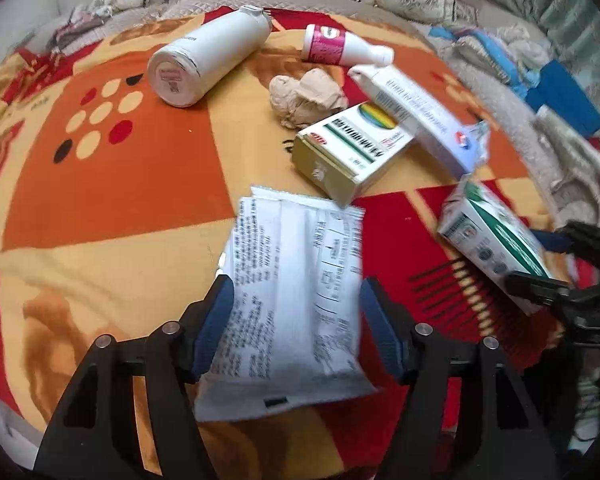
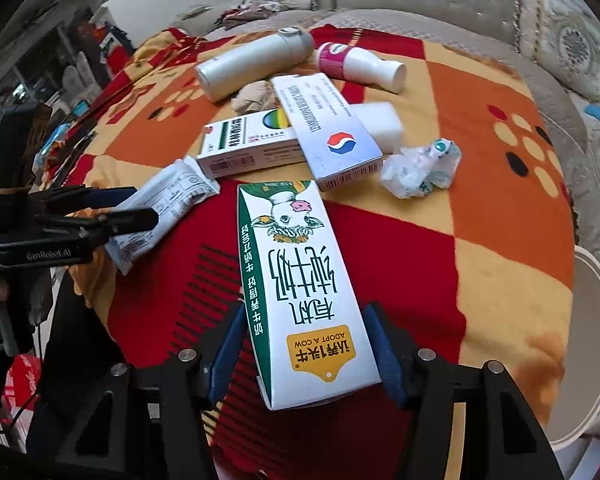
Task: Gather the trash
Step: 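Carry the wipes packet and milk carton over the white bin with both tools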
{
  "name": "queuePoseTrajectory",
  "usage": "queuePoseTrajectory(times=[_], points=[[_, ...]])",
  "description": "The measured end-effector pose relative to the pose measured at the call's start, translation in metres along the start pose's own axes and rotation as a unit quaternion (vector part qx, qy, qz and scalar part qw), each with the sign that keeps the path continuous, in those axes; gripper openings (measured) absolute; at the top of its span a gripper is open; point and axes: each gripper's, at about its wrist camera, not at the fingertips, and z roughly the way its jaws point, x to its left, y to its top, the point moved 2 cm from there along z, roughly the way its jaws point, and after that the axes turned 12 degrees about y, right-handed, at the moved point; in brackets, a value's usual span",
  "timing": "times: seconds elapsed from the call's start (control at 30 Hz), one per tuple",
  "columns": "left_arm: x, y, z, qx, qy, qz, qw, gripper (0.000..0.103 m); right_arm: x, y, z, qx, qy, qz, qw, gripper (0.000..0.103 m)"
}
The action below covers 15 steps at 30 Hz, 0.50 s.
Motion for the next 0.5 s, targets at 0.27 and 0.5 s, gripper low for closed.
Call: queuePoseTrajectory(times=[0.27, 0.5], points=[[-0.008, -0.001, 0.013, -0.003, 0.03, 0.03, 0.9991, 0.079, 0.018, 0.021, 0.021, 0.003, 0.004, -0.018, 1.0, 0.077], [-0.01, -0.007, -0.003, -0.022, 0.028, 0.028, 0.999, 0.049, 0.009, 0.017, 0.035, 0.017, -0.018, -0.019, 1.0, 0.059]])
